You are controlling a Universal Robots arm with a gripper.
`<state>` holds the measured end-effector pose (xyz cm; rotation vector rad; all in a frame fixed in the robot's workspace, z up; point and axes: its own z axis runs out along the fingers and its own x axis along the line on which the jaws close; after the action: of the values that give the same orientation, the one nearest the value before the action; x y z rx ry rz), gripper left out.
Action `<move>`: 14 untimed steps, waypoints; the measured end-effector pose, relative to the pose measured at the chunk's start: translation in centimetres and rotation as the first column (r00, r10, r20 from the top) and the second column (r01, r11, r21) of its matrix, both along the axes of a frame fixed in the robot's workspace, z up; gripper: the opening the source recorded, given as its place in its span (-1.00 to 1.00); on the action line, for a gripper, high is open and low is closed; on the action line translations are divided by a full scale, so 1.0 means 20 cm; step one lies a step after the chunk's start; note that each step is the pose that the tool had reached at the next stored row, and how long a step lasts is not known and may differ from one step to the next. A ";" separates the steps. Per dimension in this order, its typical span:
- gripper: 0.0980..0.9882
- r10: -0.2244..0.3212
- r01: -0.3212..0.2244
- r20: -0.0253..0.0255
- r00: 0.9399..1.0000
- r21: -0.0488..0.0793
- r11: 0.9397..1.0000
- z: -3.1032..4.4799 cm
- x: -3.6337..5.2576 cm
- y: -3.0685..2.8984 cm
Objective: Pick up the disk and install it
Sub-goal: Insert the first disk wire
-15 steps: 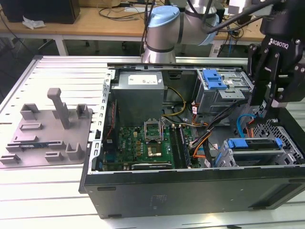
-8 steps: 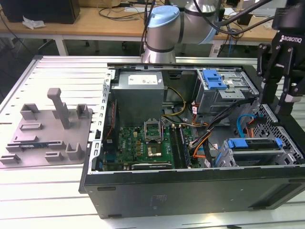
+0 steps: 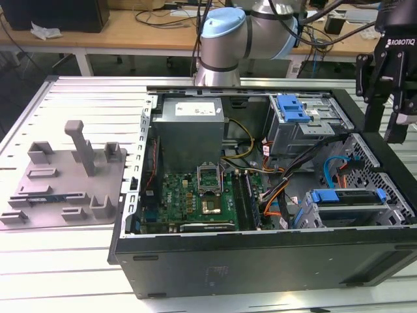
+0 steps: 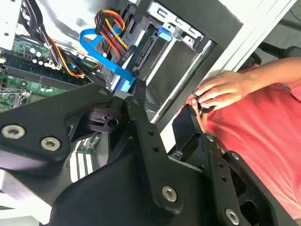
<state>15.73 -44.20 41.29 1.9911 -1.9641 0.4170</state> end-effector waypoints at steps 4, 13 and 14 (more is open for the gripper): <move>-0.08 -0.003 0.003 0.000 1.000 -0.008 1.000 -0.021 0.053 0.011; -0.08 -0.075 0.075 0.000 0.997 -0.011 0.997 -0.089 0.084 0.017; -0.08 -0.078 0.078 0.000 0.997 -0.012 0.997 -0.095 0.088 0.021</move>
<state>17.49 -43.79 39.40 1.9003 -2.0264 0.4086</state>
